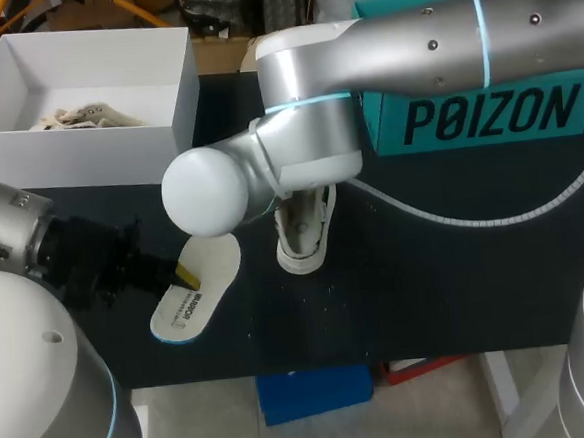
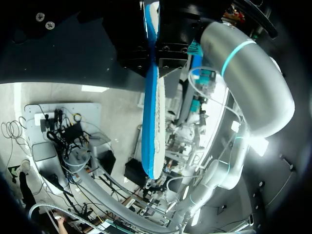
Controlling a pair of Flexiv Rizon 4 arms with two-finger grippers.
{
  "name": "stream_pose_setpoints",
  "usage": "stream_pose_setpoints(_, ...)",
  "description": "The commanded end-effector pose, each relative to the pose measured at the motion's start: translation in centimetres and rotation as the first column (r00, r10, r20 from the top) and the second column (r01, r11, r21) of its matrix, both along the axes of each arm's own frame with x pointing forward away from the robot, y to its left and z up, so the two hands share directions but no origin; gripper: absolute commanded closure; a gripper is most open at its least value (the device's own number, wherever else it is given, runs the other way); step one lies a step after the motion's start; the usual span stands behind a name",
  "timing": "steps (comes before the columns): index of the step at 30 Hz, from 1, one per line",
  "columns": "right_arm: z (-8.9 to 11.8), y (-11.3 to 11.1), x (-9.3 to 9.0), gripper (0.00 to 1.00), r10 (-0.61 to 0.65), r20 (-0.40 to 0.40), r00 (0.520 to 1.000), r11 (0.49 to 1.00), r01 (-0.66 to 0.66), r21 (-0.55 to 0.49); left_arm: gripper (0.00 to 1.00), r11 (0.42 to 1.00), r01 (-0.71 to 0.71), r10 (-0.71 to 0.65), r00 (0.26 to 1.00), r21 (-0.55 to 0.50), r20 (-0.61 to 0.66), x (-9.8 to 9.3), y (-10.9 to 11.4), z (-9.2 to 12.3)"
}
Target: Take the shoe out of the shoebox, open the shoe tongue, remove and reinsert the insole, then place the shoe into the shoebox
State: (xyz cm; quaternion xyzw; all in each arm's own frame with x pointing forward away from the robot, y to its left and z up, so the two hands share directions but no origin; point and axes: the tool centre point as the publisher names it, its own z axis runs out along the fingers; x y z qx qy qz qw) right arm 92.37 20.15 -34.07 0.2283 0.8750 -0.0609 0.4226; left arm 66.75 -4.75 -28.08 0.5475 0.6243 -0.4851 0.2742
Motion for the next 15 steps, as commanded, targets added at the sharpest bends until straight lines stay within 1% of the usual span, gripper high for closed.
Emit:
stream_pose_setpoints(1, 0.4, 0.6, 0.2, 1.00, -0.017, 0.015, 1.000, 1.000, 0.017, -0.007, 1.00, 1.000, -0.002, 0.002, 1.000, 0.003, 0.003, -0.1, -0.1, 0.0)
stream_pose_setpoints(9, 1.0, 0.6, 0.1, 1.00, -0.040, 0.053, 0.998, 0.998, 0.042, -0.037, 1.00, 1.000, -0.002, 0.002, 1.000, 0.003, 0.003, -0.1, -0.1, 0.0)
stream_pose_setpoints(15, 1.1, 0.6, 1.1, 1.00, -0.046, 0.057, 0.997, 0.997, 0.049, -0.055, 1.00, 1.000, -0.002, 0.002, 1.000, 0.003, 0.003, -0.1, -0.1, 0.0)
